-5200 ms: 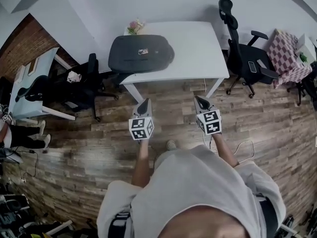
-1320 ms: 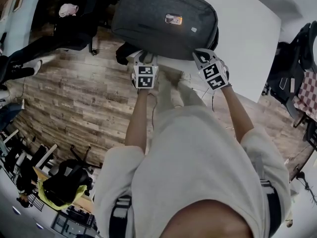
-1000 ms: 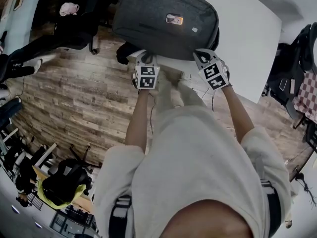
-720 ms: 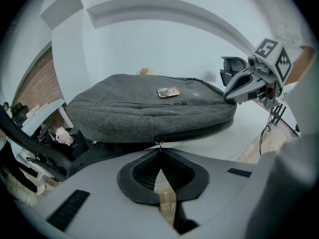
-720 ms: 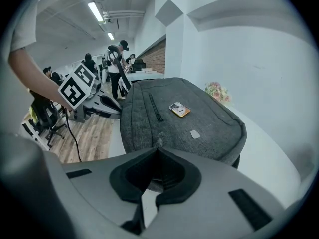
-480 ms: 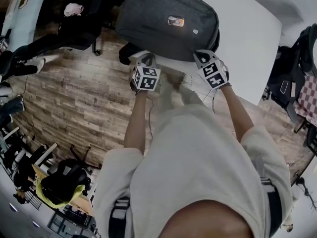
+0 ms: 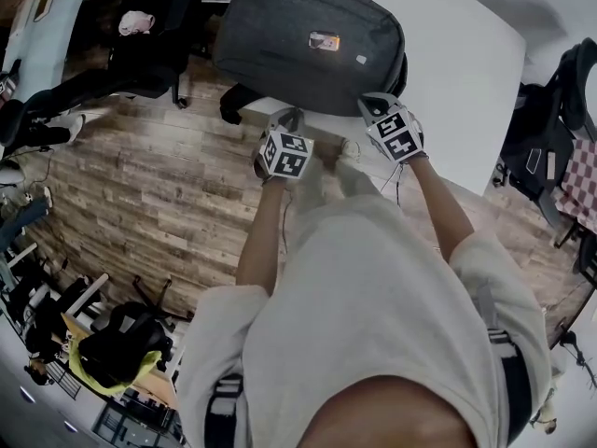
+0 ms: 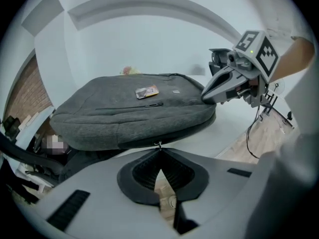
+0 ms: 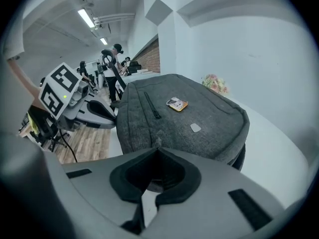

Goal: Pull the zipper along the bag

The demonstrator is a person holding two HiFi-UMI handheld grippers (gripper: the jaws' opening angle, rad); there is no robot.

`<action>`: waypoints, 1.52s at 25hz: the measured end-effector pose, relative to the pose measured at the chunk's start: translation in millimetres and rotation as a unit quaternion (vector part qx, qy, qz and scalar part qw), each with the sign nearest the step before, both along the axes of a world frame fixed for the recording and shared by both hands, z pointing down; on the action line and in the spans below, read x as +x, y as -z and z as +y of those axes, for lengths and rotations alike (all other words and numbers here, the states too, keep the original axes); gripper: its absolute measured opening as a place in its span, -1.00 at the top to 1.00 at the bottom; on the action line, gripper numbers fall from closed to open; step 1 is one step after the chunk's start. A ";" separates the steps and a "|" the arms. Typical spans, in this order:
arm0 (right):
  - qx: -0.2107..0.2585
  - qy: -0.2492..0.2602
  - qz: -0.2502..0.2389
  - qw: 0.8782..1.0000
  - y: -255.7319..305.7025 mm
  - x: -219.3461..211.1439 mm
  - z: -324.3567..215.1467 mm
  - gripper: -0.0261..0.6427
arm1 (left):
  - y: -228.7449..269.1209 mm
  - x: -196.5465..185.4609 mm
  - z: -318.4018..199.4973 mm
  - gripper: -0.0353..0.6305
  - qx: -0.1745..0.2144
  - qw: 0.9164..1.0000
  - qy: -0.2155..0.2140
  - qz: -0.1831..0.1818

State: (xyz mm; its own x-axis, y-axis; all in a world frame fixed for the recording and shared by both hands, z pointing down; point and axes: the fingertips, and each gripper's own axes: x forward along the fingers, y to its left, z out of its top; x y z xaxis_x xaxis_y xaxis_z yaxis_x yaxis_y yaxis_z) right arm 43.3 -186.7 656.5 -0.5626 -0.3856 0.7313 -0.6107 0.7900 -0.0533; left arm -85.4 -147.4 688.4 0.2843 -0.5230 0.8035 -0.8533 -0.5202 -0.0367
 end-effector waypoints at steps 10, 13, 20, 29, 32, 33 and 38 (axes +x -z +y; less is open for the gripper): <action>-0.010 -0.008 -0.004 1.000 -4.6 0.1 -2.8 0.89 | 2.4 70.3 15.2 0.80 -0.013 0.999 -0.026 0.025; -0.012 -0.018 -0.003 1.000 -5.9 2.8 -4.4 0.89 | 6.1 82.6 16.2 0.79 -0.020 0.999 -0.022 0.025; -0.015 -0.015 -0.023 1.000 -0.2 6.8 -4.5 0.89 | -1.3 87.2 17.5 0.80 -0.024 0.998 -0.038 0.035; 0.041 0.060 0.006 0.997 26.1 51.8 -26.8 0.48 | -4.8 87.4 18.9 0.80 -0.024 0.998 -0.045 0.029; 0.067 0.140 0.065 0.986 25.5 56.3 -27.9 0.38 | -4.8 88.6 18.9 0.80 -0.025 0.998 -0.045 0.030; 0.070 0.155 0.074 0.983 25.2 55.6 -28.4 0.36 | -4.8 88.9 19.1 0.80 -0.025 0.998 -0.044 0.031; 0.084 0.179 0.085 0.977 25.9 58.7 -33.2 0.28 | -4.0 88.2 18.5 0.80 -0.025 0.998 -0.043 0.031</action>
